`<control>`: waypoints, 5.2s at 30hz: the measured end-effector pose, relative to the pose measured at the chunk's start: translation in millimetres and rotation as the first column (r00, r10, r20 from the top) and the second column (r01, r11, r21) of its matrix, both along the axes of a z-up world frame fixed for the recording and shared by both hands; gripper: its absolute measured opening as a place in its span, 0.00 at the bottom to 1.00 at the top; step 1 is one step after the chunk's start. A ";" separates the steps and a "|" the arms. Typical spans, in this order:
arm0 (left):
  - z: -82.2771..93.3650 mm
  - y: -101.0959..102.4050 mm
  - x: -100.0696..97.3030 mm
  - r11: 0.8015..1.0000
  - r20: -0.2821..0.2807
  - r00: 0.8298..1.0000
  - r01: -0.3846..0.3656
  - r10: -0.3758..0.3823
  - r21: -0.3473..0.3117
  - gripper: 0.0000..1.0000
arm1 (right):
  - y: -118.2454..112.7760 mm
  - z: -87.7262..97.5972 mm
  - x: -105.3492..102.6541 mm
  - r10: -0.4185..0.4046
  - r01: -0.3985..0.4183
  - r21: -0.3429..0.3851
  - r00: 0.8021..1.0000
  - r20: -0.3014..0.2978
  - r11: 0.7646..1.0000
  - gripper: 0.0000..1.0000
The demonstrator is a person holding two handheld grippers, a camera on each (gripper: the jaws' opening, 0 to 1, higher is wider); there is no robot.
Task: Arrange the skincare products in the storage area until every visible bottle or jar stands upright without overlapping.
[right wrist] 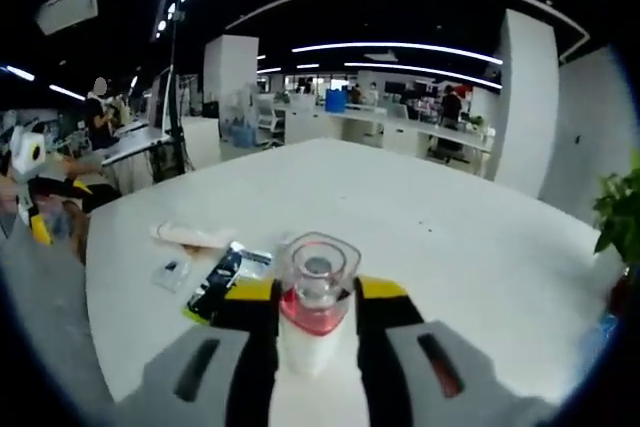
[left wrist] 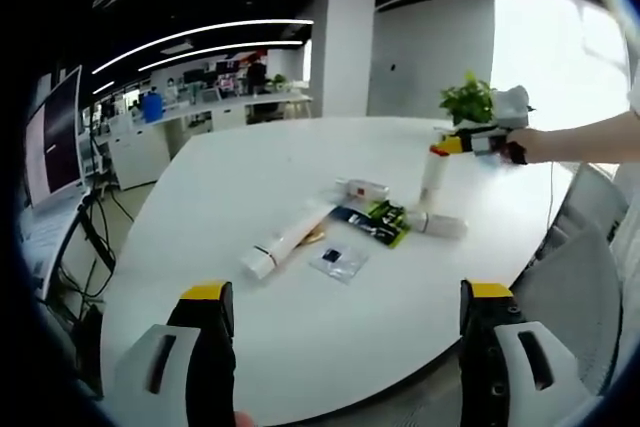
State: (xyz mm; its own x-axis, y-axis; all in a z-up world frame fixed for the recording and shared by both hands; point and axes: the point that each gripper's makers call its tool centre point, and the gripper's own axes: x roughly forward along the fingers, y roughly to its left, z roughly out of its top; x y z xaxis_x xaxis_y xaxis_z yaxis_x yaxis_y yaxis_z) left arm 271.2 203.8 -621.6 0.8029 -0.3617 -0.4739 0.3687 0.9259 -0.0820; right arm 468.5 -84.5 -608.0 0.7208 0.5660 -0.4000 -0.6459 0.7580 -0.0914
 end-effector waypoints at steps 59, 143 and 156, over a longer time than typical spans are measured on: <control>-0.4 -3.1 -4.6 0.999 0.022 0.999 0.032 -0.033 0.026 0.90 | 4.0 0.1 -144.9 -0.159 0.171 0.147 0.983 -0.091 0.974 0.82; -0.4 4.7 -0.6 1.000 0.012 1.000 -0.010 0.010 -0.012 0.88 | 62.7 -74.4 -111.2 0.021 -0.046 -0.081 0.957 -0.288 0.996 0.75; -0.2 5.8 -0.5 1.000 0.014 1.000 -0.019 0.020 -0.011 0.88 | 57.0 -95.3 -99.4 0.035 -0.103 -0.189 0.942 -0.333 0.977 0.67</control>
